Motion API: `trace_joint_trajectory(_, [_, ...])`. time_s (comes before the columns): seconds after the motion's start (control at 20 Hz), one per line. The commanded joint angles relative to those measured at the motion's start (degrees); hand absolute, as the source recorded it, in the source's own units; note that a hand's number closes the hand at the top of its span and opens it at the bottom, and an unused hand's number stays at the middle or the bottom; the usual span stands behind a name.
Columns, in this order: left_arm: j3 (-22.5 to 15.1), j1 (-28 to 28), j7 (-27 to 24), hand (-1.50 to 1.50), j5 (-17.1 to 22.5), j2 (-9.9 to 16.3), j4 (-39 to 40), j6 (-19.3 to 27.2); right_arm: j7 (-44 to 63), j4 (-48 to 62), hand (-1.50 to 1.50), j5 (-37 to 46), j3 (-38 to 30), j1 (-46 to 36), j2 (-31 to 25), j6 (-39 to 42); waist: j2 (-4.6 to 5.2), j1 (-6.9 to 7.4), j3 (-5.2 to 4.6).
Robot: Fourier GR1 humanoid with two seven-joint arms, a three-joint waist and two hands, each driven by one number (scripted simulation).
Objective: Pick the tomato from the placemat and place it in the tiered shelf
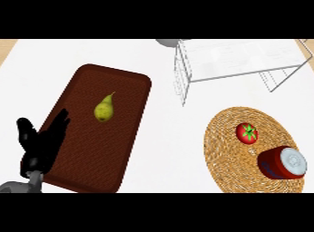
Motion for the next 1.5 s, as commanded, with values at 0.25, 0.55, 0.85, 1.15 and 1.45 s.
trace_joint_trajectory(0.25, [-0.1, 0.7, 0.5, 0.0, -1.8, -2.1, 1.0, -0.9, 28.2, -20.8, -1.5, 1.9, 4.0, 0.0, 6.3, -11.8, 0.26, -0.02, -0.14])
trace_joint_trajectory(0.55, [-1.7, 0.8, 1.9, 0.0, -4.3, -4.8, -1.7, 1.3, 39.6, -25.6, -1.5, 9.0, 9.9, -2.0, 10.2, -15.0, 0.34, 0.35, -0.1])
trace_joint_trajectory(0.85, [2.5, 2.3, 2.7, 0.0, -1.9, -1.6, -2.7, -4.3, 48.8, -26.0, -1.5, 15.0, 16.5, -6.4, 15.4, -14.4, 0.39, 0.97, -0.09])
trace_joint_trajectory(1.15, [3.0, 2.2, 5.7, 0.0, -4.6, -3.8, -4.4, -2.2, 51.3, -30.0, -1.5, 18.5, 14.8, -1.0, 15.7, -12.0, 0.29, 0.35, -0.07])
trace_joint_trajectory(1.45, [7.1, -4.6, 1.6, 0.0, -6.2, -5.1, 7.7, -6.9, 52.1, -29.6, -1.5, 24.7, 14.9, -1.6, 19.1, -11.8, 0.45, 0.14, -0.1])
